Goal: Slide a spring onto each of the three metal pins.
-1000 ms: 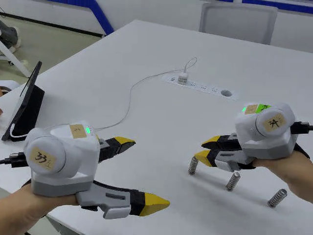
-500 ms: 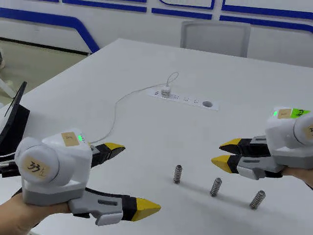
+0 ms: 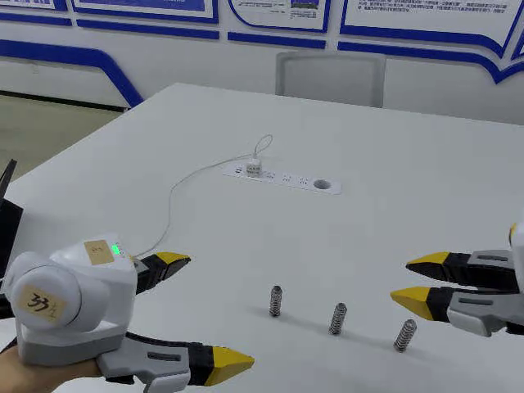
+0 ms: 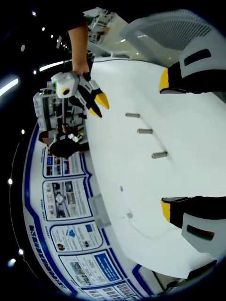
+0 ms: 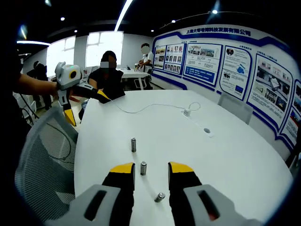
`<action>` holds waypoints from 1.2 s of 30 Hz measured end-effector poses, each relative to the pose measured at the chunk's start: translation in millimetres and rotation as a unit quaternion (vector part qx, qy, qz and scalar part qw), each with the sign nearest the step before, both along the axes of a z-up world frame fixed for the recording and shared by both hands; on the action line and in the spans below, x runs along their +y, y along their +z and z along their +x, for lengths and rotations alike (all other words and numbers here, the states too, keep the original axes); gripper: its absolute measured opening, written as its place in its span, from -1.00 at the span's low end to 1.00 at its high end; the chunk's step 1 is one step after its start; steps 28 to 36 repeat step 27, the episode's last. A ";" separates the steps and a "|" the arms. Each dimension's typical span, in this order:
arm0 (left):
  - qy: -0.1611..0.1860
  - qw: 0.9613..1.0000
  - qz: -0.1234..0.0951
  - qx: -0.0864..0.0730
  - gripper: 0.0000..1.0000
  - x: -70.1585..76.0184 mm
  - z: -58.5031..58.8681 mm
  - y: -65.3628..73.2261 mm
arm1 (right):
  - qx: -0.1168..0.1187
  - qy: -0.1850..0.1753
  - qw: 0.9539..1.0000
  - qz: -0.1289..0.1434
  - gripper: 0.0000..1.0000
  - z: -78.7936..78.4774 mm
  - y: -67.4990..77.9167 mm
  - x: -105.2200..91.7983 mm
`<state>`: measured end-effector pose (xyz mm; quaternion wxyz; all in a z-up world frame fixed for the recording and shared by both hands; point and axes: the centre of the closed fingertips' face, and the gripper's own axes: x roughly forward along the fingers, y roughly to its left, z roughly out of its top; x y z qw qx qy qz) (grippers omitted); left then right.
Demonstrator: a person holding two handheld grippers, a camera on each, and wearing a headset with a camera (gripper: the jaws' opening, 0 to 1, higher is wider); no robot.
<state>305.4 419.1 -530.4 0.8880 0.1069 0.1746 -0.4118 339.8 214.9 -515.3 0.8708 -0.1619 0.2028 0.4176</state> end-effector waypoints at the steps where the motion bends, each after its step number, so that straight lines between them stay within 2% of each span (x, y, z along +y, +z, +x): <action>1: 0.002 1.000 -0.001 0.000 0.85 0.4 0.4 0.7 | -0.005 -0.006 1.000 0.009 -0.43 -2.3 3.7 -3.0; 3: 0.009 1.000 -0.007 0.000 0.85 1.8 1.3 0.9 | -0.006 -0.016 1.000 0.020 -0.43 -9.8 7.6 -11.0; 5: 0.013 1.000 -0.013 0.008 0.85 3.0 0.4 -2.0 | -0.007 -0.028 0.999 0.023 -0.43 -16.7 9.3 -20.0; 11: 0.015 1.000 -0.010 0.015 0.86 4.0 -2.9 -7.6 | 0.003 -0.057 0.998 0.030 -0.40 -31.3 7.0 -49.1; 14: 0.014 0.999 -0.026 0.016 0.86 1.9 -6.4 -5.2 | 0.002 -0.073 0.997 0.037 -0.37 -38.1 8.4 -61.4; 16: 0.013 0.999 -0.029 0.019 0.87 2.1 -8.8 -6.4 | 0.001 -0.082 0.996 0.044 -0.33 -41.9 9.9 -67.0; 23: 0.015 0.999 -0.020 0.024 0.88 4.7 -13.4 -11.7 | -0.001 -0.094 0.995 0.045 -0.24 -54.4 8.9 -79.5; 26: 0.015 0.999 -0.025 0.025 0.89 4.2 -14.6 -10.4 | -0.018 -0.103 0.993 0.049 -0.24 -57.9 11.9 -82.7; 27: 0.015 0.999 -0.025 0.024 0.89 4.6 -14.4 -10.6 | -0.017 -0.105 0.993 0.054 -0.24 -59.2 12.1 -82.9; 36: 0.015 0.999 -0.025 0.024 0.89 4.6 -14.4 -10.6 | -0.017 -0.105 0.993 0.054 -0.24 -59.2 12.1 -82.9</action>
